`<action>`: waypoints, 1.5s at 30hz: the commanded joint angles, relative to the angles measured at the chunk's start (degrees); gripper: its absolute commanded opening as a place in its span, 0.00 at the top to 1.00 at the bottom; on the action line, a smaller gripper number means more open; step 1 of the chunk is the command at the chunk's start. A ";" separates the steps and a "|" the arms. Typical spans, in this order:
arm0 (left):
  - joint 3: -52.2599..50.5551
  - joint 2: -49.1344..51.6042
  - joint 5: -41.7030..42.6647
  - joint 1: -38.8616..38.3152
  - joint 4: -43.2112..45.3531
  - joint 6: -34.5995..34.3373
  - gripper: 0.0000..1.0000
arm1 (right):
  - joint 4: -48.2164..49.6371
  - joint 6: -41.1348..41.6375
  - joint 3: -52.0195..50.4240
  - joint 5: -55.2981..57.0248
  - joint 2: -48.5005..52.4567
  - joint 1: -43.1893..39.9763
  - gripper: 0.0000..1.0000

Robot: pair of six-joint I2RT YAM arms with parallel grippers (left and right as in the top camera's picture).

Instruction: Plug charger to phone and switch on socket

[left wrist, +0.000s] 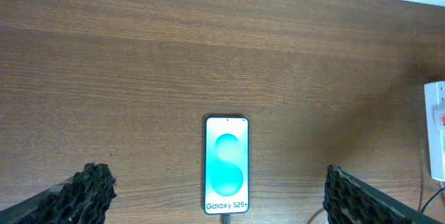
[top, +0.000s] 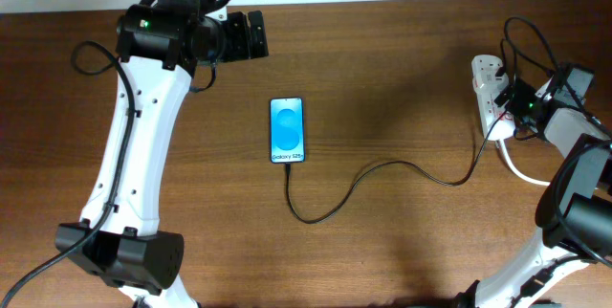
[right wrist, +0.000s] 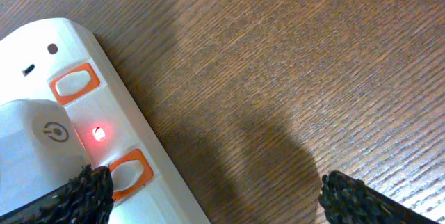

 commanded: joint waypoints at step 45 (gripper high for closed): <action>0.48 -0.55 -0.81 0.11 0.09 0.46 0.01 | 0.31 -20.41 -44.85 -9.60 -98.82 24.52 0.02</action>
